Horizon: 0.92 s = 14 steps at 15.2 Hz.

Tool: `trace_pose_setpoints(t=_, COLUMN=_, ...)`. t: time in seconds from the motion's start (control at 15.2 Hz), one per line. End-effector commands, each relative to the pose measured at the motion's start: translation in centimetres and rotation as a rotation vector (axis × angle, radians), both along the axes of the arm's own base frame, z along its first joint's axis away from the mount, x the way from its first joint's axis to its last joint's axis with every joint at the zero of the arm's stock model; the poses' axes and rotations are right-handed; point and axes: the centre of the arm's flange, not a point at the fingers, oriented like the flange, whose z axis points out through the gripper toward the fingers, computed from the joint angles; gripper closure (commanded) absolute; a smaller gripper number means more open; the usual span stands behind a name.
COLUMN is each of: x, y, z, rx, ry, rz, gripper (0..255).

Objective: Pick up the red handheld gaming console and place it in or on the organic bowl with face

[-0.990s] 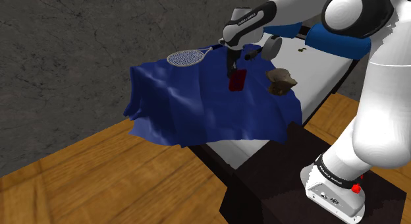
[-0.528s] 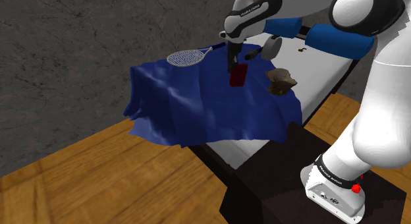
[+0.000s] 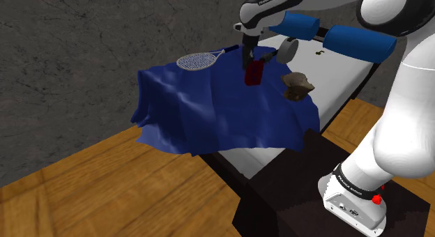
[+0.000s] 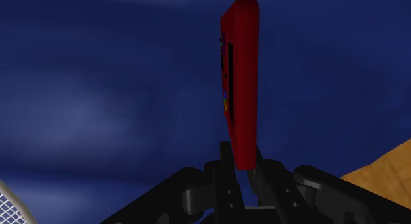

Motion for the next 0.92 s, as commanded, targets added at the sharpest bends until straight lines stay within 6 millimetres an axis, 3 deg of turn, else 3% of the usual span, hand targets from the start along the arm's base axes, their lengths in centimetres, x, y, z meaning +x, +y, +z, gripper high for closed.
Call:
trace_pose_setpoints(t=0.0, x=0.0, y=0.1, z=1.1, rx=0.0, ry=0.0, rz=0.0, gripper=255)
trace_pose_setpoints(t=0.86, x=0.0, y=0.1, z=8.0, rx=0.0, ry=0.0, rz=0.0, gripper=255)
